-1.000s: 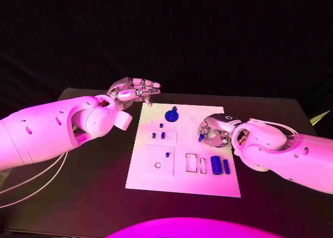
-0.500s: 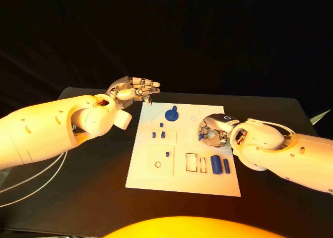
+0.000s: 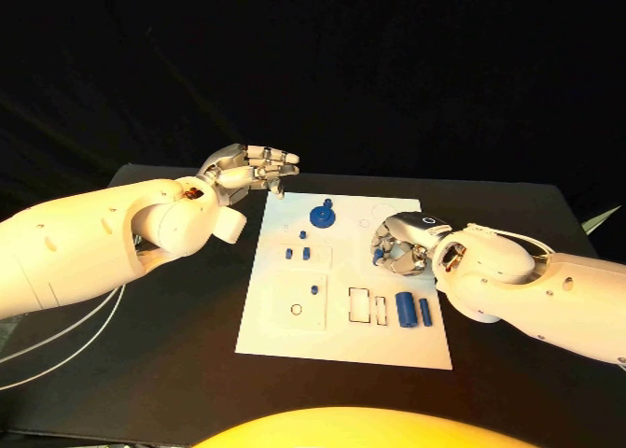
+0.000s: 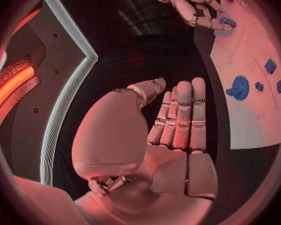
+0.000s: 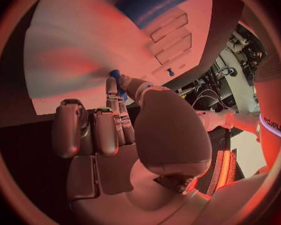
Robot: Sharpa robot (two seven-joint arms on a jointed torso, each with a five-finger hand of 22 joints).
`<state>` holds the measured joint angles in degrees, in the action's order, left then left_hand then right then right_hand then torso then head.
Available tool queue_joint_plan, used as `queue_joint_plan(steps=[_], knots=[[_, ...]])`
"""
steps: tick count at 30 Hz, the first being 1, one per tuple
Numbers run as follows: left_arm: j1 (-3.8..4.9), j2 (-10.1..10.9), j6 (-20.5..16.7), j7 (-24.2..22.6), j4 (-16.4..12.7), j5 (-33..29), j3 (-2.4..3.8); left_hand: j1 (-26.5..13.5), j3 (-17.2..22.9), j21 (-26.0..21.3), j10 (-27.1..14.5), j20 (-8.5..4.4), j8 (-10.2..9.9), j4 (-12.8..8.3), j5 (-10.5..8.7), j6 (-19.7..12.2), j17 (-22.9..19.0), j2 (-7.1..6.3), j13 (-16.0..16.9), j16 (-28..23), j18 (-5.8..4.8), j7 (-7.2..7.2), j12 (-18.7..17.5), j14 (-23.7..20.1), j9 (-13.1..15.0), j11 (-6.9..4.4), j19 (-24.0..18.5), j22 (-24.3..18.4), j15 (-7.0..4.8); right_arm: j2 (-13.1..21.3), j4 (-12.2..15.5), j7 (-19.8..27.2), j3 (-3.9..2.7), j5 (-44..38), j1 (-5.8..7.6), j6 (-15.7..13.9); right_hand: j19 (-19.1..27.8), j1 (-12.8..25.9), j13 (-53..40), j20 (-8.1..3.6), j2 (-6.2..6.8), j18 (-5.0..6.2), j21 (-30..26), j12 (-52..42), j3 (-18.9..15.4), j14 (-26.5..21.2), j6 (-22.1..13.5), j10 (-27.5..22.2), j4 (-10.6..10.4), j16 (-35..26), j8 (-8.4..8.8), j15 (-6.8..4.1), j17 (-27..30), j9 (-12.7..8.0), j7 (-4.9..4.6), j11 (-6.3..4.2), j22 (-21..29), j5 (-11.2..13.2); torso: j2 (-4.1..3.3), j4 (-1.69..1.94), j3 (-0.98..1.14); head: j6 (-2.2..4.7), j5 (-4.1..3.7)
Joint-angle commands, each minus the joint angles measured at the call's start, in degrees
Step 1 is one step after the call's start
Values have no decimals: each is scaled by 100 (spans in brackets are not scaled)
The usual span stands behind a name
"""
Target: Assemble the parts on the task board
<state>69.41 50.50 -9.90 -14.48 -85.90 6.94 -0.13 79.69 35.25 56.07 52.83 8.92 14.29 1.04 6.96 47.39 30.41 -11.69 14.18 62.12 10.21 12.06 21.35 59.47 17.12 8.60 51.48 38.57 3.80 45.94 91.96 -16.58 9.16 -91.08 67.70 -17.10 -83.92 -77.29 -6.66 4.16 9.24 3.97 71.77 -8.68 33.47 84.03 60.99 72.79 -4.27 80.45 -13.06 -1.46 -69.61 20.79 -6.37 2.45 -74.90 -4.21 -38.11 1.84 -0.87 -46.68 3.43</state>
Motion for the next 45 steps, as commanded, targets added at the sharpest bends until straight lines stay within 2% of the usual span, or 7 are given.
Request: queue_joint_plan(steps=[1, 12, 17, 25, 34, 39, 45], knots=[[6, 2, 80, -26, -18, -12, 5, -43, -33, -36, -56, 33, 39, -16, 19, -29, -5, 0, 6, 22, 42, 52, 23, -31, -7, -1, -4, -7, 17, 25, 57, -22, -5, 65, -1, -380, -249, -1, -2, -49, -85, -39, 3, 14, 25, 245, 40, 42, -8, 15, -75, -53, 6, 144, 4, 9, -581, -16, 0, 3, 3, 6, -1], [6, 10, 82, -20, -1, -12, 4, -43, -33, -36, -56, 33, 39, -16, 19, -29, -5, 0, 6, 22, 42, 52, 23, -31, -7, -1, -4, -7, 17, 268, 415, -26, -42, 352, 107, -522, -250, 10, -4, -51, -82, -40, 11, 22, 27, 245, 47, 46, -3, 18, -85, -55, 2, 156, 8, 7, -586, -16, 12, -5, -4, 33, 5], [5, 3, 88, -16, 15, -12, 4, -34, -33, -37, -63, 32, 43, -21, 20, -32, -6, 0, 6, 24, 42, 52, 28, -33, -8, -1, -2, -8, 16, 392, 702, -23, -56, 450, 176, -556, -252, 14, -5, -53, -79, -43, 24, 27, 30, 246, 52, 50, 6, 21, -92, -57, -5, 165, 10, 4, -593, -18, 14, -11, -4, 42, 19], [4, -33, 102, -16, 56, -12, 4, -34, -33, -37, -63, 32, 43, -21, 20, -32, -6, 0, 6, 24, 42, 52, 28, -33, -8, -1, -2, -8, 16, 248, 1066, 24, -60, 531, 168, -560, -250, 16, -5, -54, -76, -41, 16, 30, 32, 245, 53, 52, 12, 20, -96, -58, 0, 170, 9, 3, -589, -19, 9, -7, 5, 43, 109], [2, -136, 115, -28, 176, -13, 4, -30, -36, -38, -71, 32, 46, -25, 20, -35, -7, -2, 5, 26, 42, 53, 30, -34, -8, 1, -1, -9, 17, -389, 1153, 136, -36, 357, -110, -543, -244, 14, -6, -57, -78, -36, -11, 44, 48, 242, 48, 53, 32, 15, -102, -60, 11, 184, 4, 4, -577, -38, 21, 3, 0, 9, 242], [2, -200, 125, -28, 227, -16, 3, -30, -36, -38, -71, 32, 46, -25, 20, -35, -7, -2, 5, 26, 42, 53, 30, -34, -8, 1, -1, -9, 17, -710, 1040, 191, -15, 235, -352, -539, -243, 15, -6, -58, -78, -35, -18, 49, 53, 240, 44, 54, 39, 11, -104, -60, 21, 189, 1, 5, -574, -45, 19, 2, -12, -12, 323], [3, -250, 134, -18, 245, -18, 3, -28, -38, -39, -78, 32, 50, -26, 21, -37, -9, 0, 5, 27, 42, 53, 34, -36, -8, 2, 0, -11, 17, -911, 869, 193, 8, 139, -541, -523, -242, 15, -7, -59, -79, -36, -18, 56, 61, 240, 38, 54, 49, 13, -105, -59, 18, 196, -3, 7, -575, -55, 8, 13, -17, -32, 393]])
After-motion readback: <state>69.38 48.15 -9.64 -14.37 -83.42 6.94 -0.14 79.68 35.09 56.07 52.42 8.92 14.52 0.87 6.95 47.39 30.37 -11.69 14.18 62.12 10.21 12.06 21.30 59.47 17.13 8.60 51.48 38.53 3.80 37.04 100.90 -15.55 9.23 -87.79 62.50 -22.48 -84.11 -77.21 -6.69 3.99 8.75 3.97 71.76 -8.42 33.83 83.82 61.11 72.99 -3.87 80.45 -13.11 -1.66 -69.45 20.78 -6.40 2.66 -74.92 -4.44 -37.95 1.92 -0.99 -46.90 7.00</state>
